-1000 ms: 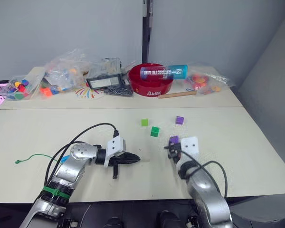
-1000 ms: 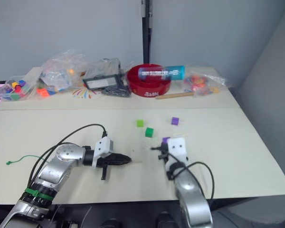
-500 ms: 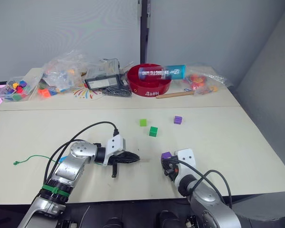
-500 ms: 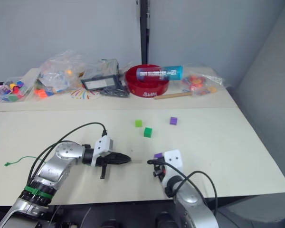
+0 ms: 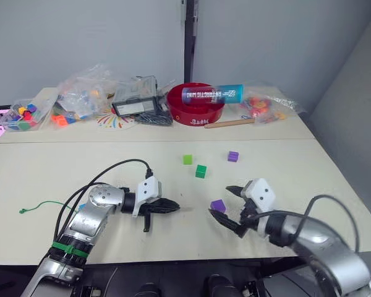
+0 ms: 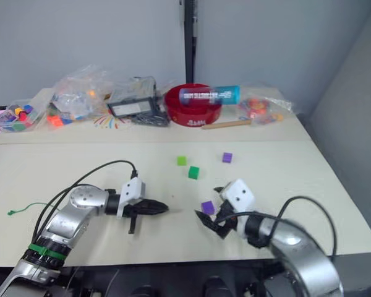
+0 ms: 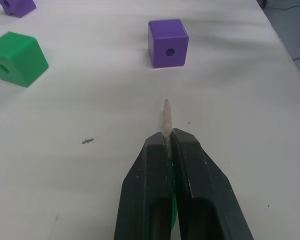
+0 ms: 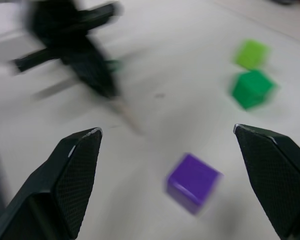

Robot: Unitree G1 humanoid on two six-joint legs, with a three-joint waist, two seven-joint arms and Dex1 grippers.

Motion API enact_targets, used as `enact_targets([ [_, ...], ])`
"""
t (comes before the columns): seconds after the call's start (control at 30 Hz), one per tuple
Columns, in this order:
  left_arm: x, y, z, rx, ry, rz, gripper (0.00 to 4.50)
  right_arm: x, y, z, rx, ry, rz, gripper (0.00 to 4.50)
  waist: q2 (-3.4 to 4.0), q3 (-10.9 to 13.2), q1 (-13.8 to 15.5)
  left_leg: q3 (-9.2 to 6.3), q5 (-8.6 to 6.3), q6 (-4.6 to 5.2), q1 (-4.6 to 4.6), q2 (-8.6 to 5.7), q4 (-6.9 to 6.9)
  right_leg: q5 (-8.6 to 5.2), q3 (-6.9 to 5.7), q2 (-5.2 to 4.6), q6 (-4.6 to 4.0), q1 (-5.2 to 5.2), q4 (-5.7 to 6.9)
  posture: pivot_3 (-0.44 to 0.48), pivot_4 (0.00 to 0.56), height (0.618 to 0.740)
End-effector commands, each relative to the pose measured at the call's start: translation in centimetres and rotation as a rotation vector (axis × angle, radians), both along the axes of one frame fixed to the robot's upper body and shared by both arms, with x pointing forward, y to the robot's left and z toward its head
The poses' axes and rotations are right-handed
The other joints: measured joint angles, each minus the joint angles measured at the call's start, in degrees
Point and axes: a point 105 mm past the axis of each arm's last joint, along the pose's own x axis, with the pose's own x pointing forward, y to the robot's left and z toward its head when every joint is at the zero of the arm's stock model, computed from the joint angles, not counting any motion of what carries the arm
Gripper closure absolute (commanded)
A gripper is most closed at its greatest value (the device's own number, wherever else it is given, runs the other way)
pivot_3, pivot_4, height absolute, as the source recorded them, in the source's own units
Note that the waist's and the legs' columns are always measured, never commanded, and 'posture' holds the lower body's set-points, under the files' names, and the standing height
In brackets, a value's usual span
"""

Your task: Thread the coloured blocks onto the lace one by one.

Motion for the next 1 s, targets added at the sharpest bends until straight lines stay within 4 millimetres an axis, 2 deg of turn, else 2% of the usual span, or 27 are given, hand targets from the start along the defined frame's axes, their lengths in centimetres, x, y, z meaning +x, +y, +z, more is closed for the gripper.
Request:
enact_targets([
  [0.03,-0.1,0.1,0.9,-0.012,-0.032,-0.006,4.5,-0.4,-0.2,0.1,-0.066,0.033,0.291,0.04,0.0,0.0,0.1,0.0,0.0,0.0,0.01,-0.01,0.01,0.0,-0.01,0.0,0.0,0.02,-0.02,0.0,0.15,0.731],
  [0.13,-0.2,0.1,1.0,-0.012,-0.034,-0.006,4.5,1.0,-0.6,-0.5,-0.169,-0.005,0.396,0.04,-0.01,0.0,0.2,0.02,0.0,0.0,0.01,0.0,0.01,0.01,0.0,-0.01,0.0,0.02,-0.05,0.0,0.15,0.731],
  [0.3,-0.7,0.1,1.3,-0.018,-0.043,0.001,4.5,5.4,-1.3,-1.4,-0.27,-0.083,0.442,0.04,0.0,0.0,0.0,0.06,0.0,0.0,-0.01,-0.01,0.03,0.04,0.02,-0.03,0.0,-0.01,-0.06,0.0,0.15,0.731],
  [0.47,-1.4,0.0,1.5,-0.023,-0.042,0.007,4.5,6.7,-1.8,-3.0,-0.294,-0.093,0.479,0.04,0.0,0.0,0.5,0.0,0.0,0.0,-0.04,0.0,0.02,0.05,-0.03,-0.06,-0.01,-0.02,-0.05,0.0,0.15,0.731],
  [0.57,-1.5,0.0,1.5,-0.024,-0.039,0.012,4.5,6.3,-1.4,-3.9,-0.275,-0.074,0.516,0.78,0.02,0.0,0.5,0.04,0.0,0.0,-0.05,-0.03,0.02,0.05,-0.02,-0.14,-0.01,-0.03,-0.05,0.0,0.15,0.731],
  [0.8,-1.4,-0.1,1.8,-0.022,-0.039,0.012,4.5,6.3,-0.8,-4.3,-0.235,-0.072,0.503,3.21,0.02,0.0,0.2,0.04,0.0,-0.01,0.03,-0.03,0.02,0.06,-0.01,-0.12,-0.02,-0.03,0.09,0.0,0.15,0.731],
  [0.93,-1.4,-0.3,2.0,-0.024,-0.042,0.001,4.5,6.4,-0.9,-4.3,-0.222,-0.063,0.459,3.3,0.02,0.0,0.3,0.03,0.0,-0.01,0.03,-0.03,0.03,0.06,-0.02,-0.12,-0.02,-0.03,0.1,0.0,0.15,0.731],
  [1.0,-1.3,-0.7,2.1,-0.028,-0.045,-0.006,4.5,6.4,-0.1,-4.4,-0.203,-0.048,0.412,3.3,0.02,0.0,0.3,0.03,0.0,-0.01,0.03,-0.03,0.03,0.06,-0.01,-0.12,-0.02,-0.03,0.1,0.0,0.15,0.731],
])
